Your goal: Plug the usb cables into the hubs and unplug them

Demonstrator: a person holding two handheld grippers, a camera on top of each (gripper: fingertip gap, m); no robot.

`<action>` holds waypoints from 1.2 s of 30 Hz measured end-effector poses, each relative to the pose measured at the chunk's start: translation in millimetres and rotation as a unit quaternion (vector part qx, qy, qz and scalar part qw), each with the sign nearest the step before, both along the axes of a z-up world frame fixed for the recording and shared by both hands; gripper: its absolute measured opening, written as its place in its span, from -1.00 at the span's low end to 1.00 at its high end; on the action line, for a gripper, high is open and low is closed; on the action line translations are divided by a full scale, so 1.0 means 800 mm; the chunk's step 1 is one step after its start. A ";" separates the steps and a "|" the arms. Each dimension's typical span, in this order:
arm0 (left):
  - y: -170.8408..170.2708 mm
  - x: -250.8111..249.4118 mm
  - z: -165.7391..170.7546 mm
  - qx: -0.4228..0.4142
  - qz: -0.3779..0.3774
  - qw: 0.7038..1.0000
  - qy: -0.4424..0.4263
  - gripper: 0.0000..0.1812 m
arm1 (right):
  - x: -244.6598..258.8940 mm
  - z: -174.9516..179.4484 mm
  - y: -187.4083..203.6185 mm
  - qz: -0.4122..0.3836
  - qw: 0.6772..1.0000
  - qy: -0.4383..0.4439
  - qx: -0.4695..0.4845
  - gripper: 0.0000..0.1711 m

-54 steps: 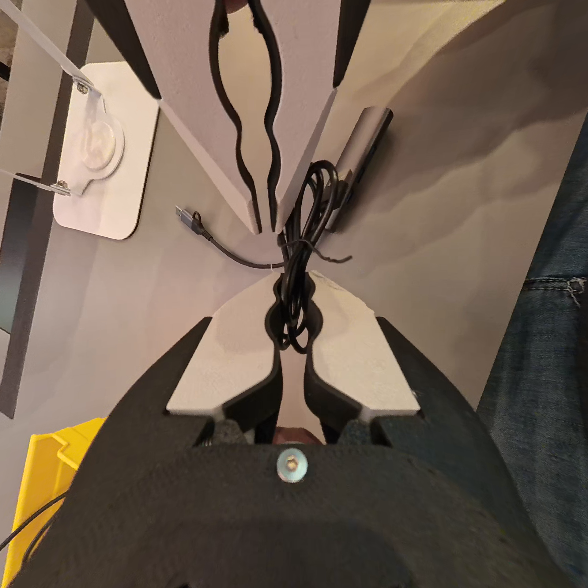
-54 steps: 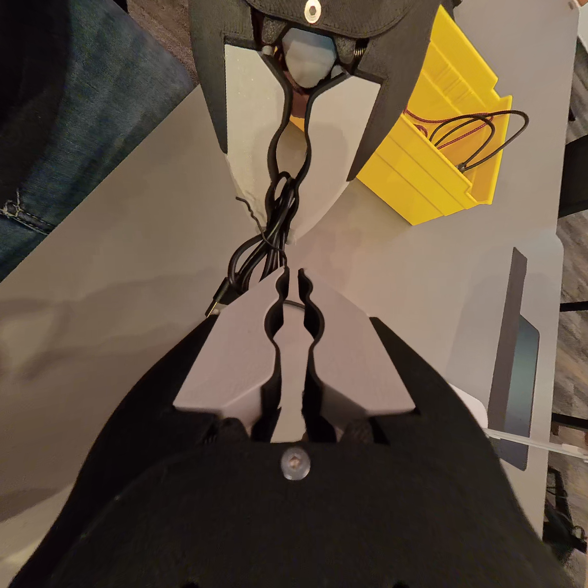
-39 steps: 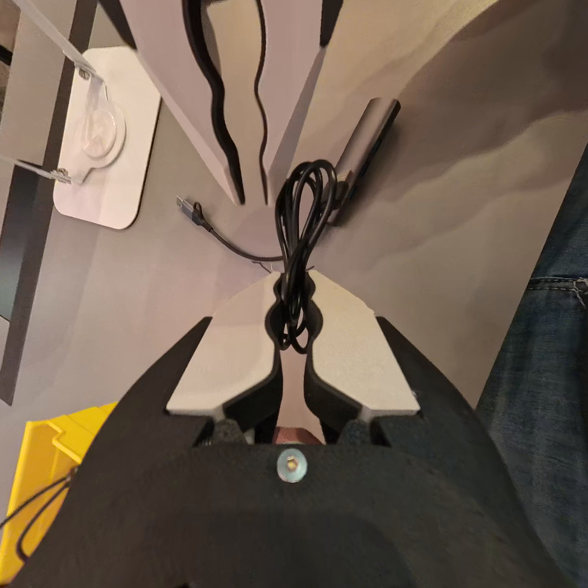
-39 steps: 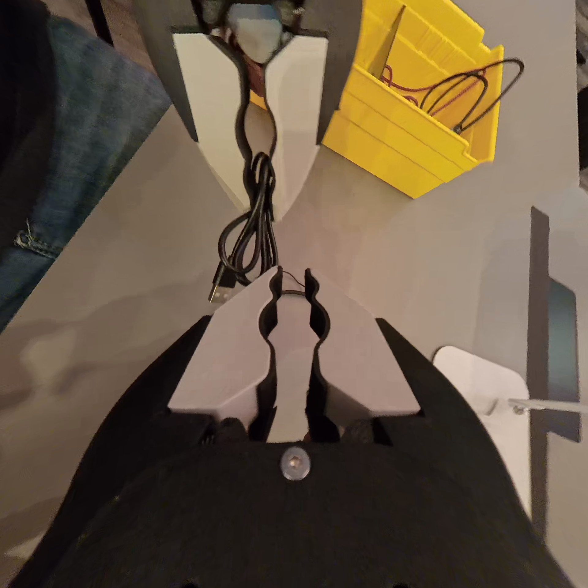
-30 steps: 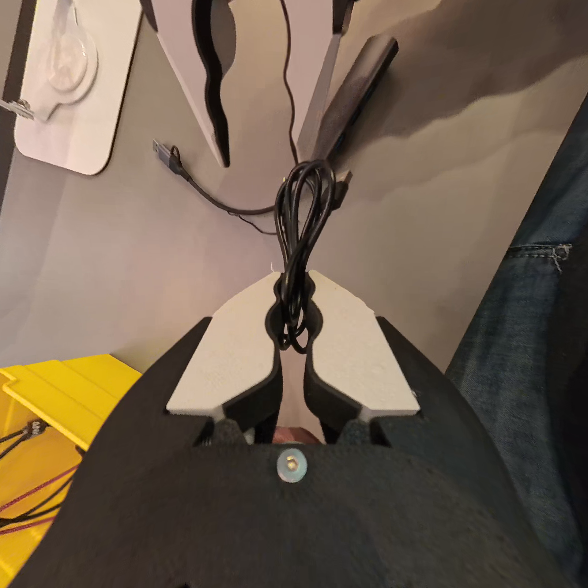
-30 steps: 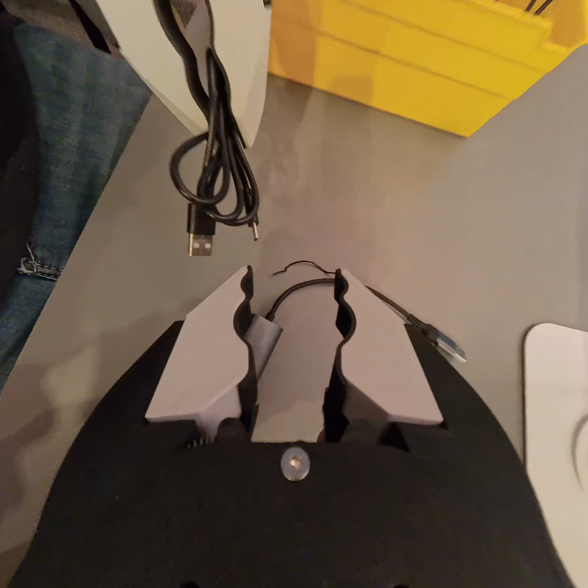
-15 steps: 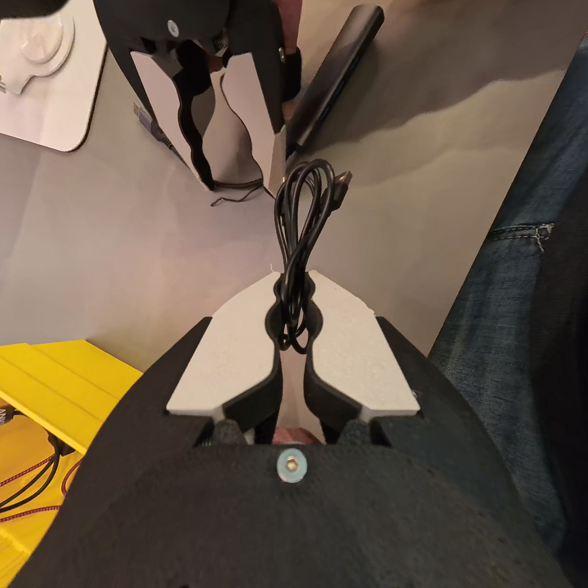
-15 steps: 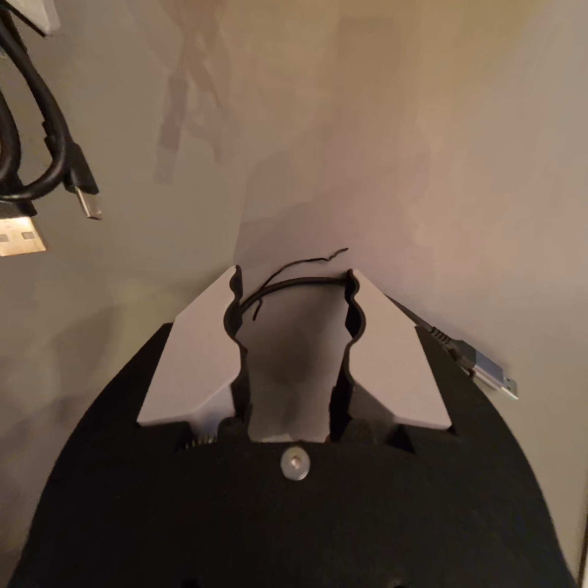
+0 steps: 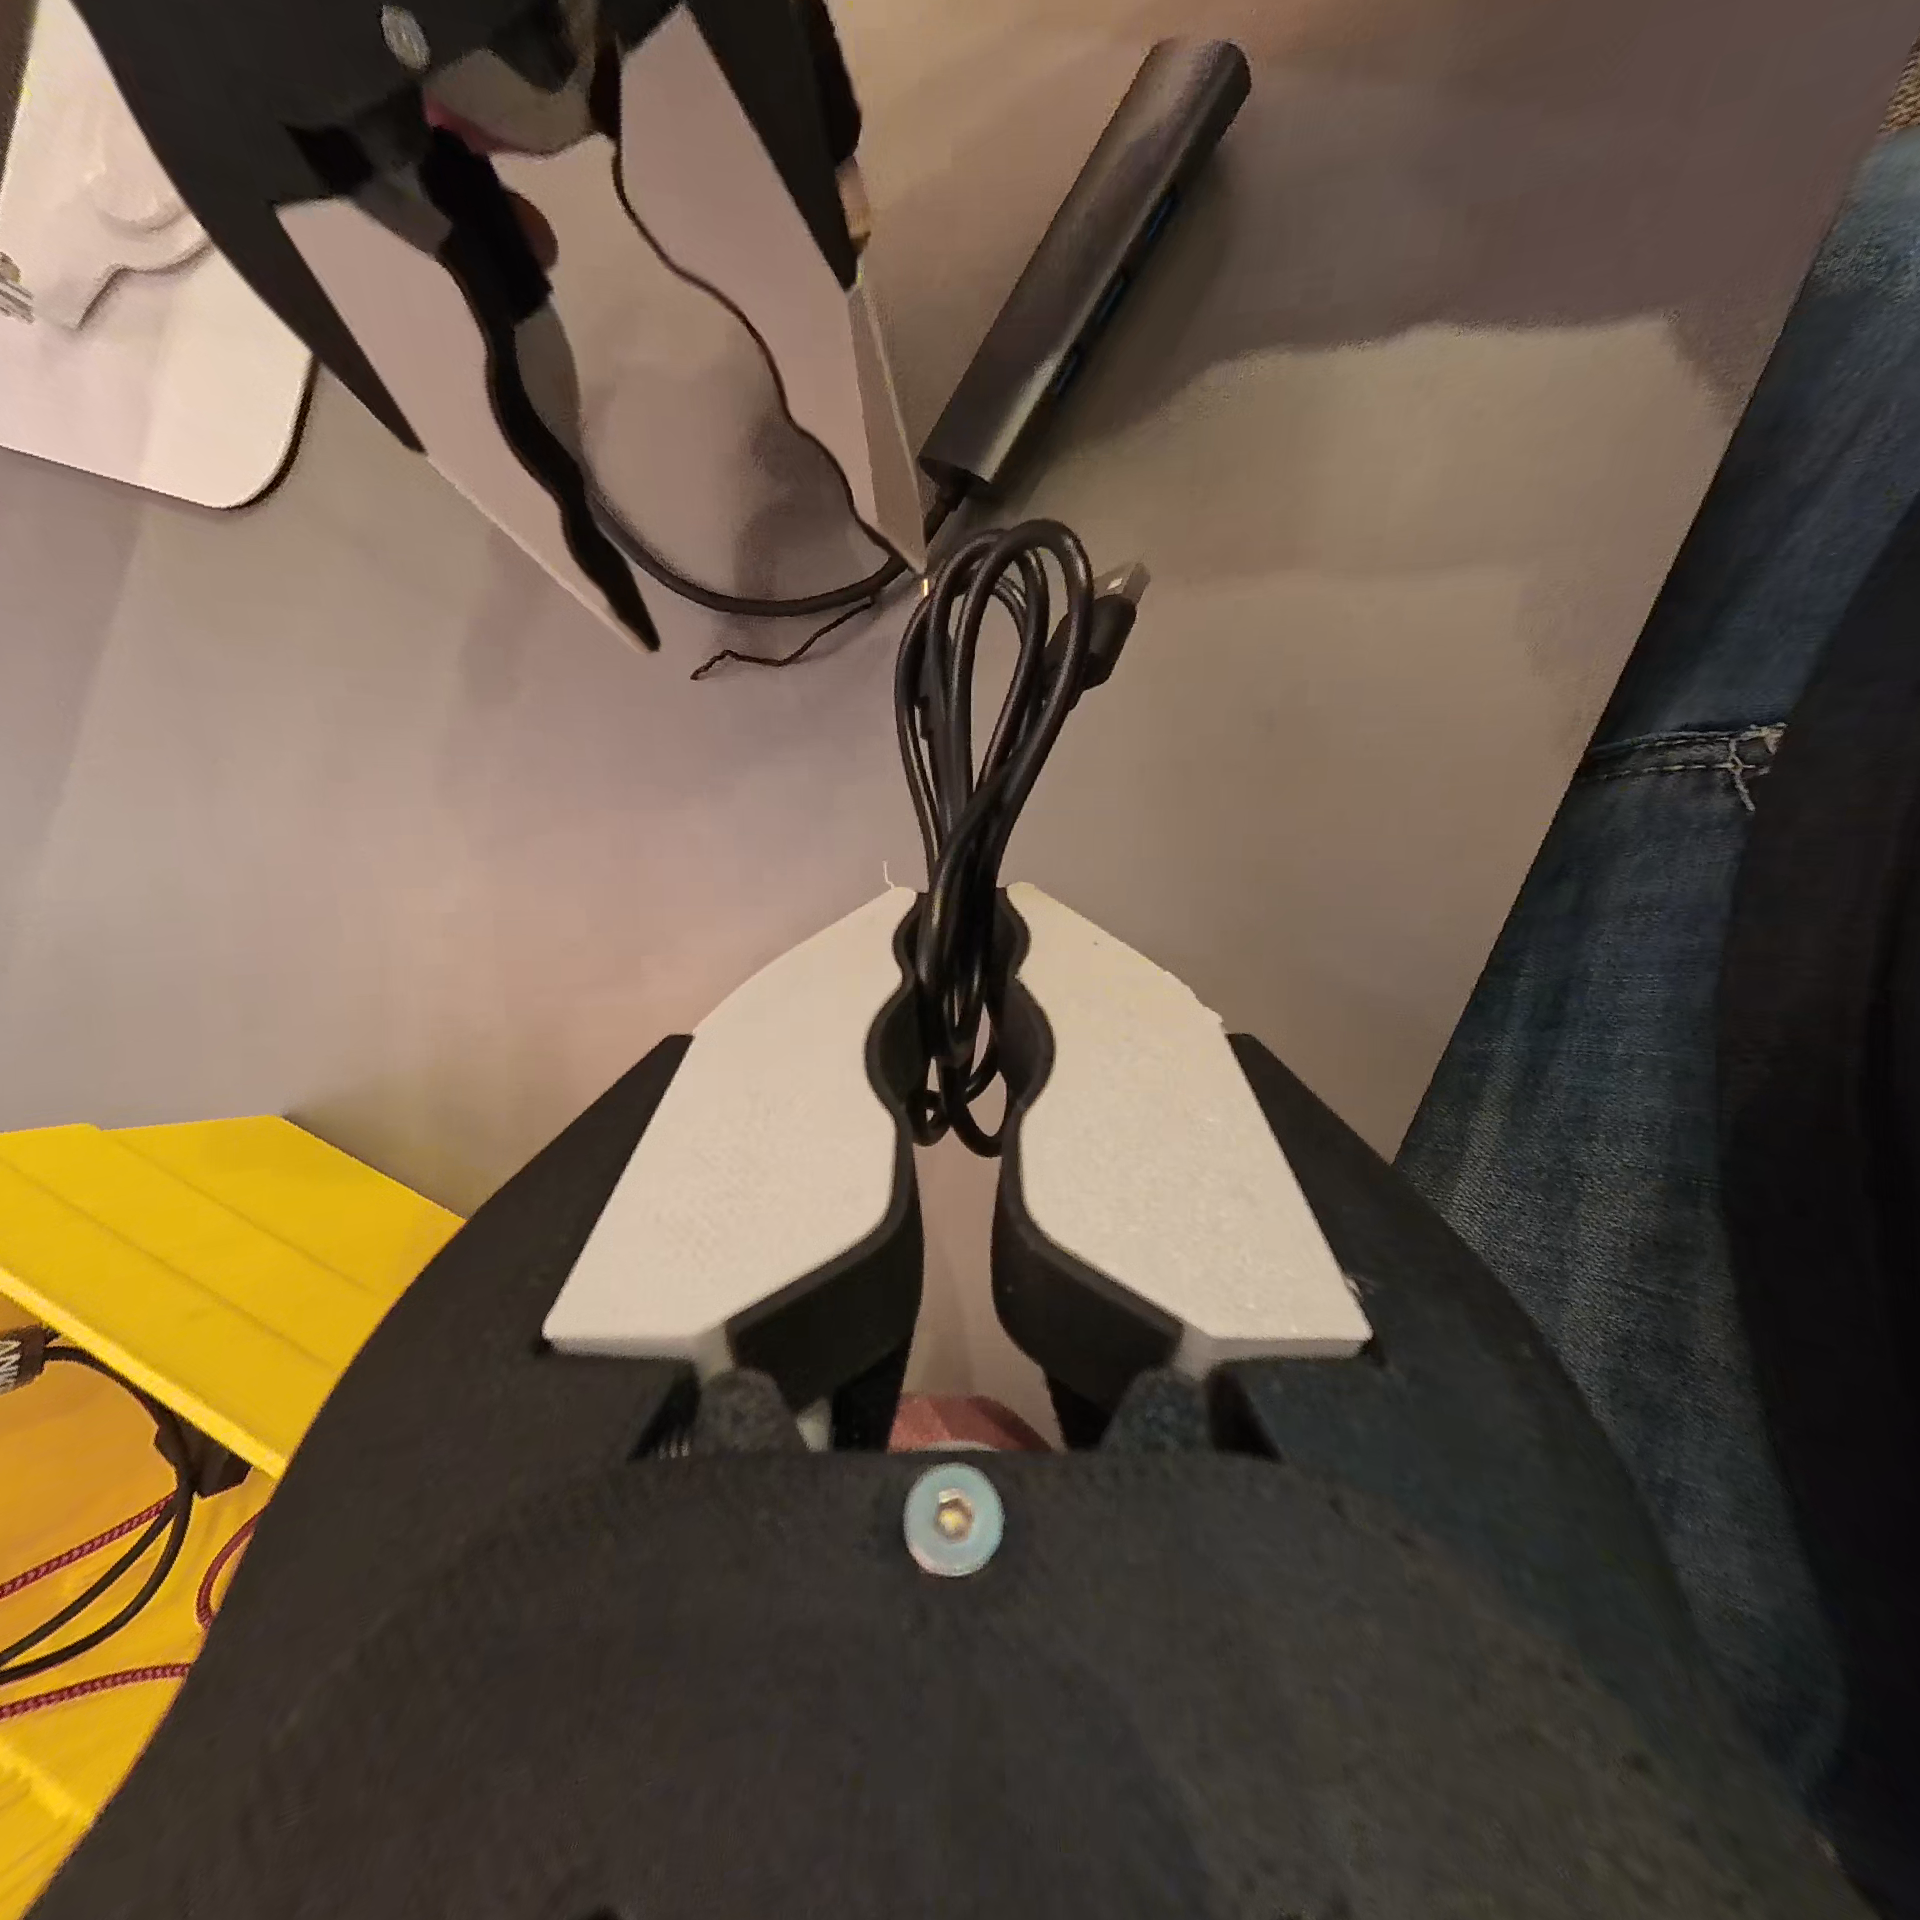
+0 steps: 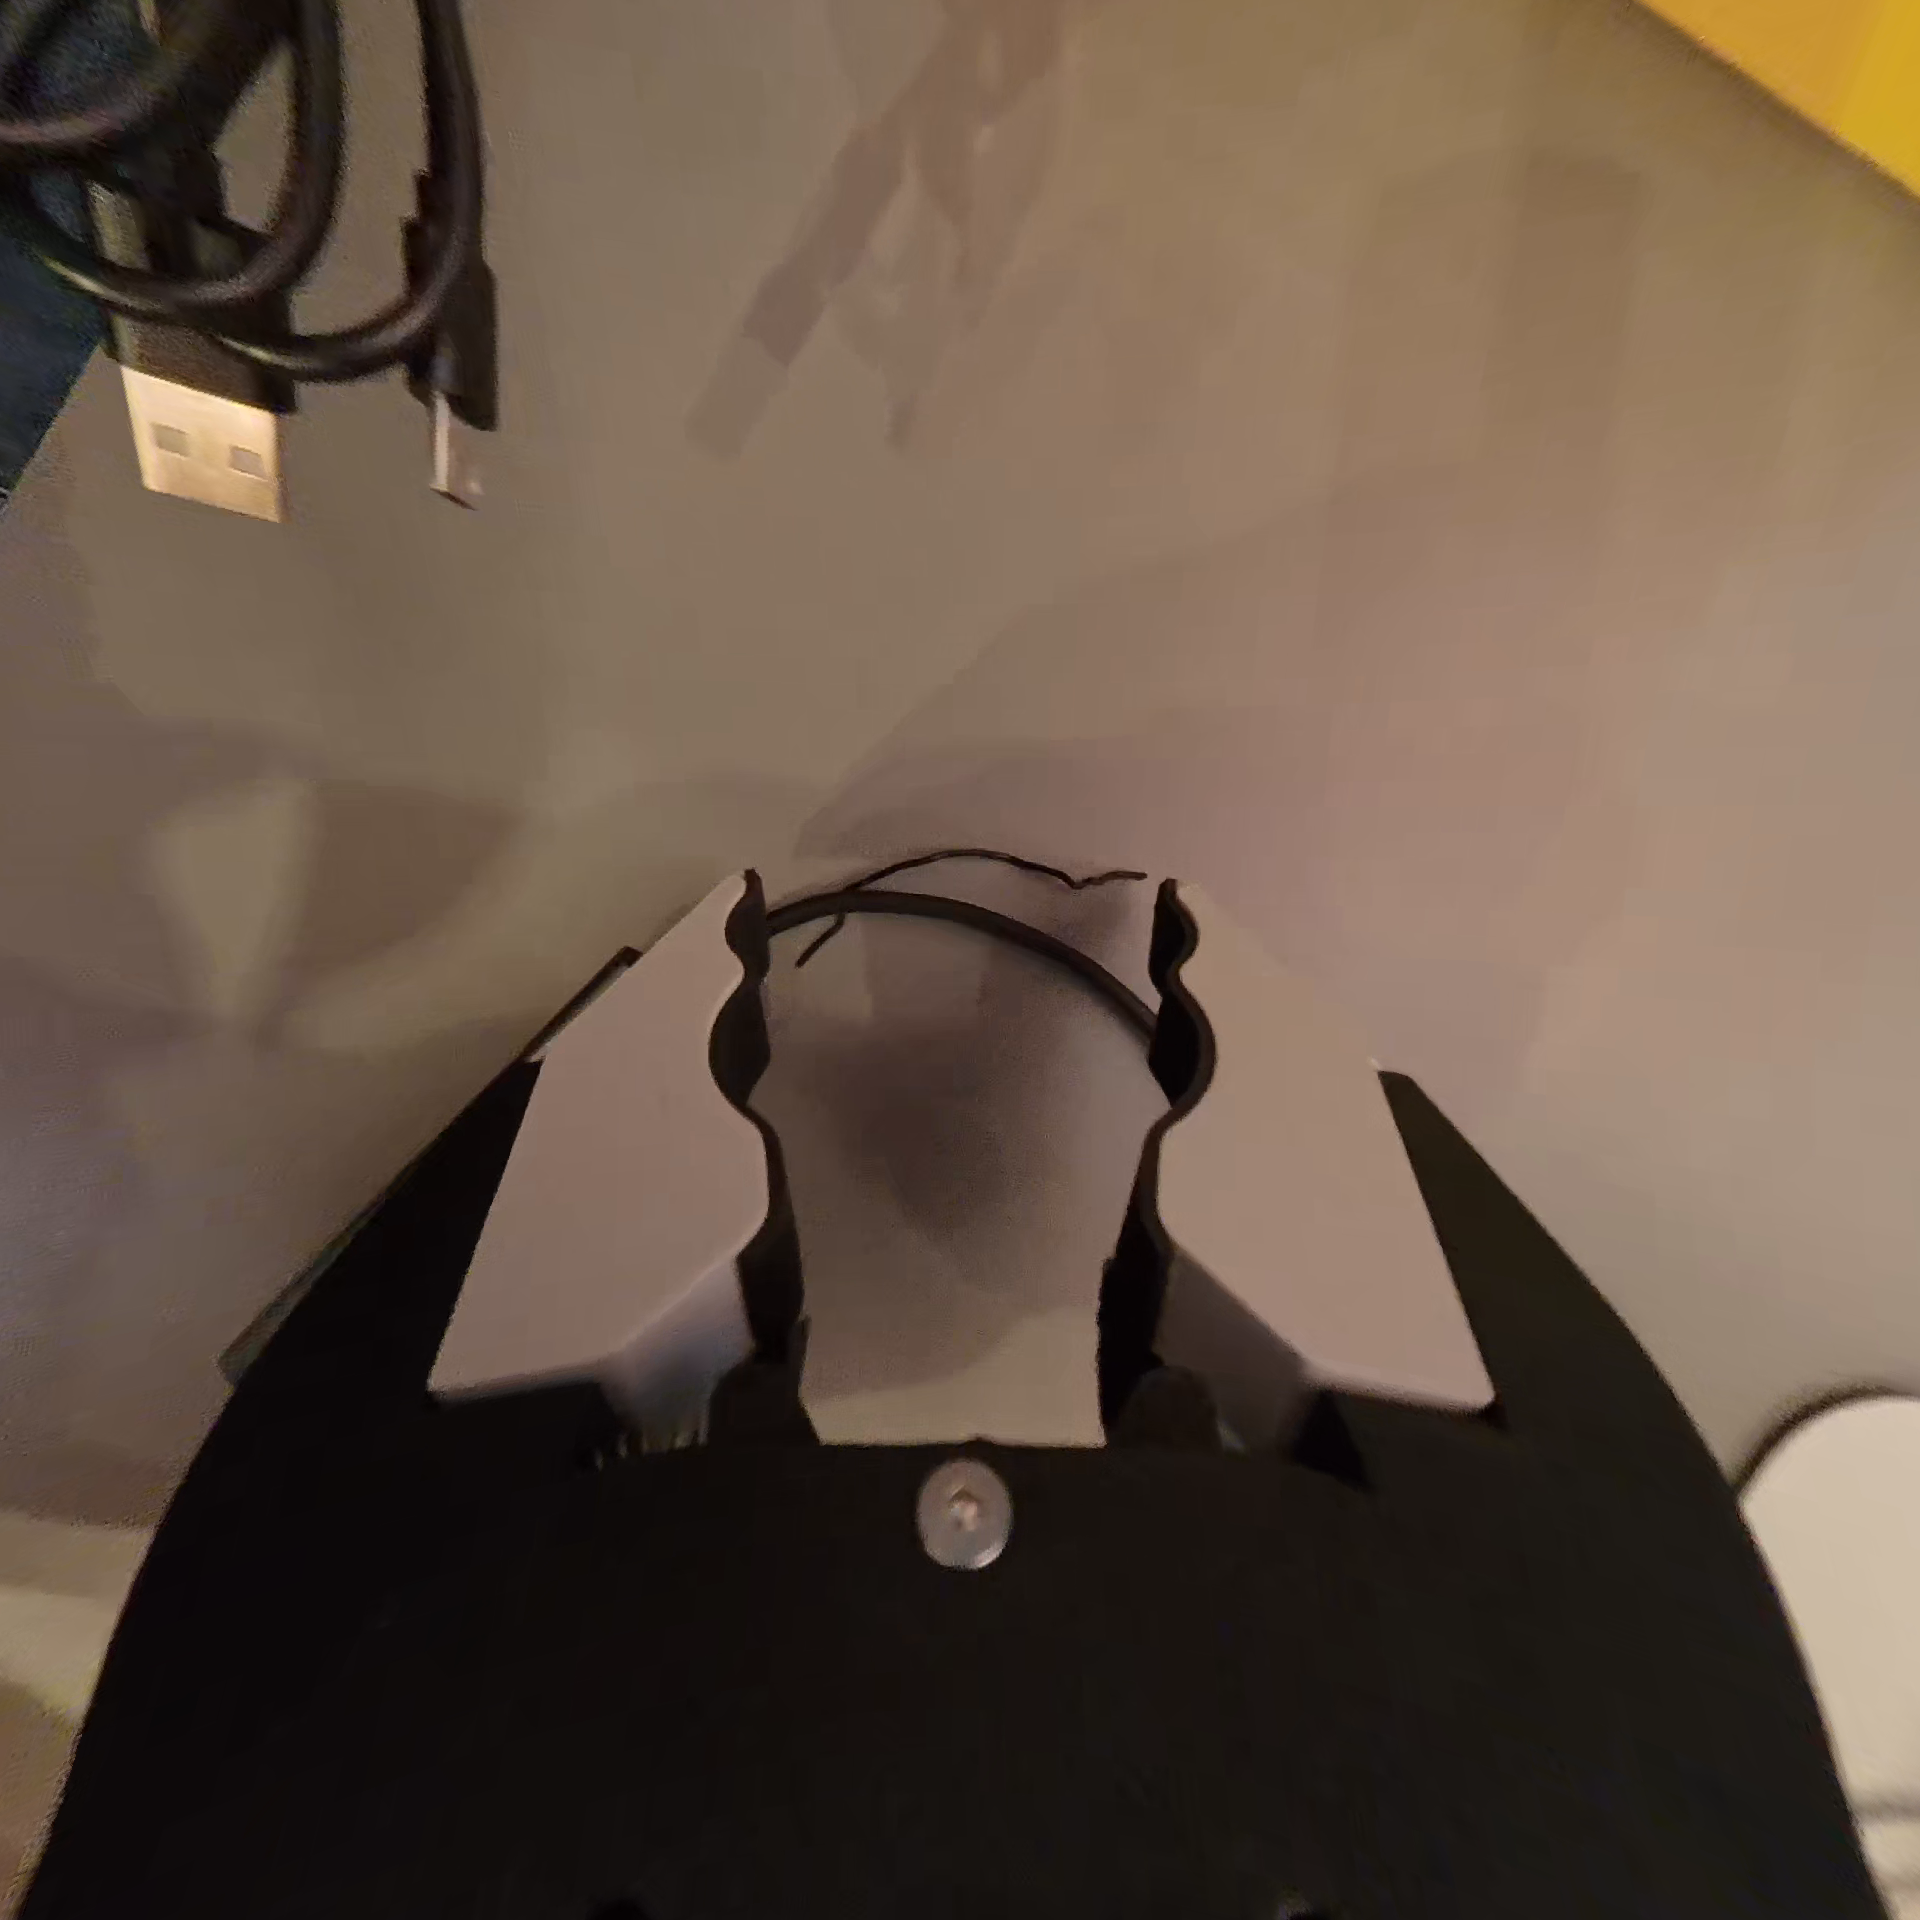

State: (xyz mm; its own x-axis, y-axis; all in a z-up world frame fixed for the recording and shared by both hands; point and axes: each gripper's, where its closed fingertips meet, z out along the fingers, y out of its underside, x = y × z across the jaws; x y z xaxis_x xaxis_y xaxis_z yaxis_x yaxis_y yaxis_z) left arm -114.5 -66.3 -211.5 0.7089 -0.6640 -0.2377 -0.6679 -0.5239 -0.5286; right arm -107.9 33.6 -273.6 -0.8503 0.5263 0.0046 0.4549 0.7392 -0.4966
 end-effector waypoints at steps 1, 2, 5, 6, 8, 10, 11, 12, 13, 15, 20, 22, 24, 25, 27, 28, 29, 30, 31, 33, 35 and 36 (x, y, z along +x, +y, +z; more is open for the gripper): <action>0.000 0.000 0.000 0.000 0.000 1.000 -0.001 -0.90 | 0.000 -0.006 0.000 0.006 1.000 -0.009 -0.003 -0.18; 0.000 0.000 0.000 0.000 0.000 1.000 0.000 -0.90 | 0.000 -0.011 0.001 0.010 1.000 -0.016 -0.004 -0.18; 0.001 -0.001 0.000 0.000 0.002 1.000 -0.003 -0.90 | -0.003 -0.015 0.001 0.015 1.000 -0.020 -0.005 -0.31; 0.001 -0.002 -0.001 -0.001 0.002 1.000 -0.003 -0.90 | -0.004 -0.014 0.002 0.016 1.000 -0.019 -0.001 -0.37; 0.002 -0.002 -0.002 -0.002 0.001 1.000 -0.005 -0.90 | -0.006 -0.014 0.003 0.014 1.000 -0.017 0.004 -0.48; 0.002 -0.003 -0.004 -0.004 0.001 1.000 -0.005 -0.90 | -0.008 -0.015 0.002 0.015 1.000 -0.011 0.010 -0.52; 0.001 -0.003 -0.004 -0.004 0.001 1.000 -0.005 -0.90 | -0.007 -0.015 0.000 0.015 1.000 -0.009 0.010 -0.54; 0.001 -0.003 -0.004 -0.005 0.001 1.000 -0.006 -0.90 | -0.007 -0.015 -0.004 0.014 1.000 -0.006 0.007 -0.54; 0.000 -0.004 -0.004 -0.005 0.002 1.000 -0.006 -0.90 | -0.007 -0.015 -0.007 0.009 1.000 -0.004 0.006 -0.56; 0.000 -0.006 -0.005 -0.006 0.006 1.000 -0.007 -0.90 | -0.011 -0.014 -0.015 -0.015 1.000 -0.004 0.001 -0.60; -0.003 -0.009 -0.011 -0.017 0.025 0.999 -0.013 -0.90 | -0.013 -0.010 -0.036 -0.045 0.998 0.005 -0.035 -0.55; -0.004 -0.004 -0.020 -0.026 0.035 0.999 -0.017 -0.90 | -0.014 -0.011 -0.029 -0.064 0.997 0.009 -0.031 -0.61; -0.004 -0.001 -0.035 -0.036 0.048 0.998 0.001 -0.90 | -0.014 -0.014 -0.024 -0.078 0.997 0.012 -0.019 -0.70; -0.004 -0.001 -0.043 -0.038 0.052 0.998 0.017 -0.90 | -0.015 -0.014 -0.021 -0.089 0.996 0.011 -0.018 -0.77; -0.003 0.001 -0.055 -0.047 0.059 0.997 0.031 -0.90 | -0.014 -0.015 -0.018 -0.100 0.995 0.011 -0.012 -1.00; -0.002 0.001 -0.059 -0.048 0.064 0.996 0.035 -0.89 | -0.014 -0.015 -0.018 -0.106 0.994 0.012 -0.014 -1.00; 0.001 -0.002 -0.061 -0.042 0.071 0.996 0.042 -0.90 | -0.015 -0.015 -0.018 -0.113 0.993 0.014 -0.018 -1.00; 0.004 -0.006 -0.063 -0.038 0.078 0.995 0.051 -0.90 | -0.014 -0.015 -0.017 -0.119 0.993 0.016 -0.022 -1.00; 0.007 -0.009 -0.065 -0.032 0.084 0.994 0.059 -0.89 | -0.015 -0.014 -0.015 -0.124 0.992 0.021 -0.022 -1.00; 0.018 -0.015 -0.067 -0.012 0.101 0.992 0.069 -0.89 | -0.017 -0.008 -0.013 -0.141 0.988 0.034 -0.044 -1.00; 0.026 -0.019 -0.071 0.000 0.110 0.990 0.089 -0.88 | -0.019 0.005 -0.014 -0.160 0.982 0.042 -0.090 -1.00; 0.030 -0.022 -0.073 0.005 0.118 0.988 0.095 -0.87 | -0.019 0.011 -0.012 -0.169 0.979 0.048 -0.105 -1.00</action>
